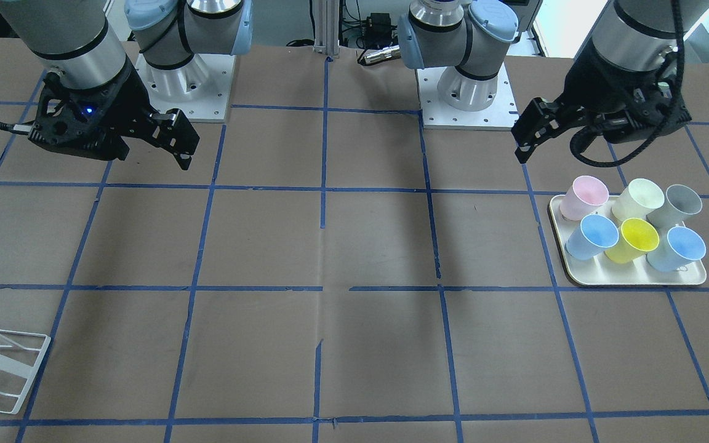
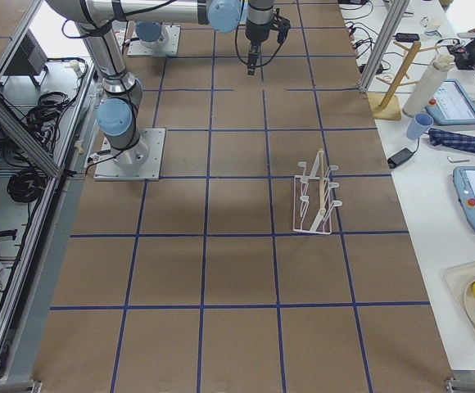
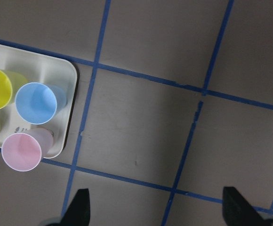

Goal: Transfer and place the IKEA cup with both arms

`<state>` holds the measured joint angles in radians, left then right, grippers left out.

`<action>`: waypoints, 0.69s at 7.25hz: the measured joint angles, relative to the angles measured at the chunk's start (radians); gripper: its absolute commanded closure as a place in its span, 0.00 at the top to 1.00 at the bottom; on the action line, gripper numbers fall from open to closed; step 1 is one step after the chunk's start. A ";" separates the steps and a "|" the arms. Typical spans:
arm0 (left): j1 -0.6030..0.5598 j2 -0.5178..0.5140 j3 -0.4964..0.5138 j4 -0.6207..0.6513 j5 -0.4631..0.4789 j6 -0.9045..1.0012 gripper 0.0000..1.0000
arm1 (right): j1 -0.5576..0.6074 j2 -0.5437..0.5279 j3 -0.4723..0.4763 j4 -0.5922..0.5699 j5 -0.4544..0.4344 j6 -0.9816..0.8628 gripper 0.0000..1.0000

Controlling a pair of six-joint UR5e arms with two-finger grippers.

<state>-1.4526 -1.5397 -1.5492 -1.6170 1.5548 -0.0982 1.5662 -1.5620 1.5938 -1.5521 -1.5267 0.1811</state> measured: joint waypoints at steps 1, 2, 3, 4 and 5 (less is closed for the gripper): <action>-0.057 -0.004 -0.002 0.018 -0.004 -0.016 1.00 | 0.000 0.000 0.000 0.000 -0.001 0.000 1.00; -0.101 -0.006 -0.008 0.028 -0.005 -0.024 1.00 | 0.000 0.000 0.000 0.000 -0.002 0.000 1.00; -0.123 -0.007 -0.011 0.032 -0.005 -0.022 1.00 | 0.000 0.000 0.000 -0.001 -0.001 0.000 1.00; -0.131 -0.007 -0.013 0.033 -0.004 -0.018 1.00 | 0.000 0.000 0.000 -0.001 -0.002 0.000 1.00; -0.134 -0.007 -0.015 0.033 -0.003 -0.010 1.00 | 0.000 0.000 0.000 -0.001 -0.004 0.000 1.00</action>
<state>-1.5864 -1.5464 -1.5637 -1.5843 1.5520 -0.1083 1.5662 -1.5616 1.5938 -1.5528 -1.5308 0.1810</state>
